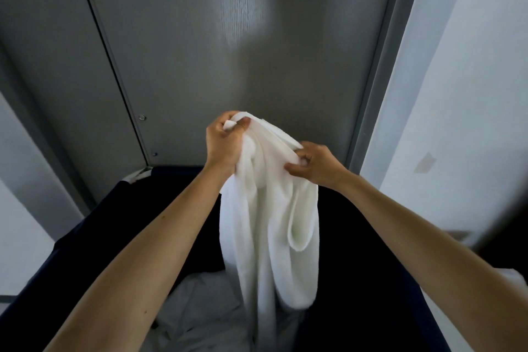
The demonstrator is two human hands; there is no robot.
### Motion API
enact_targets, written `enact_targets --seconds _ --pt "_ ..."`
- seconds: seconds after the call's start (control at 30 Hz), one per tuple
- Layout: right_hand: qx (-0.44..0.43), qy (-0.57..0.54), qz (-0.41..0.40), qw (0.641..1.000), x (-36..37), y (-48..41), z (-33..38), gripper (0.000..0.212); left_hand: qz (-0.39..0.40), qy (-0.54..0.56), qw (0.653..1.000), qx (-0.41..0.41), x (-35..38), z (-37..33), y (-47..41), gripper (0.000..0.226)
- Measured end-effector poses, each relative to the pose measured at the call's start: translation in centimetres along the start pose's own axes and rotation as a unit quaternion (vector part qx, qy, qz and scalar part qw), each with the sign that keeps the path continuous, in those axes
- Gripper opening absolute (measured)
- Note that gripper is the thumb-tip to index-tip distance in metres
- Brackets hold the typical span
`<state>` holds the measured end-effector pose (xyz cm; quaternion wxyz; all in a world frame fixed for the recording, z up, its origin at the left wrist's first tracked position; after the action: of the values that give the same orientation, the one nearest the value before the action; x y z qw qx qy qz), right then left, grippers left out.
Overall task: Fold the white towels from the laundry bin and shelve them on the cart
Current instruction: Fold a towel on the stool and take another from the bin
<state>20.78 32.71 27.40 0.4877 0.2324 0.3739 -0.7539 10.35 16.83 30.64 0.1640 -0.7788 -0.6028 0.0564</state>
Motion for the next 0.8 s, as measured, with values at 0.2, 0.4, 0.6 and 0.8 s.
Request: enact_targets --seconds 0.2,0.4,0.6,0.8 --pt "0.047 0.094 0.057 0.993 1.1 0.5 -2.4 0.03 -0.057 -0.022 0.998 -0.011 -3.0 1.2 -1.5 0.019" --pt "0.183 0.206 0.106 0.955 0.1 4.0 -9.8 0.028 -0.126 -0.019 0.991 -0.029 -6.6 2.0 -3.4 0.017" --pt "0.211 0.193 0.162 0.945 0.3 5.8 -12.4 0.041 -0.143 -0.077 0.986 -0.038 -8.4 3.7 -4.0 0.004" --pt "0.213 0.178 0.092 0.956 -0.4 6.0 -12.2 0.038 -0.095 -0.266 0.957 -0.066 -9.4 6.4 -3.5 0.026"
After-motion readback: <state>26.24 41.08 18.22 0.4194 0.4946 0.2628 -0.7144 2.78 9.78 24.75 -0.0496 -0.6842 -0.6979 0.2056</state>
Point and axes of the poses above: each hand's wrist, its own y-axis away from the middle knuckle, its own x-axis out of the palm, z = x × y, the point moved 10 cm from there along -y, towards the middle knuckle, and after that the axes turned 1 degree about -x, right-handed, at the moved point
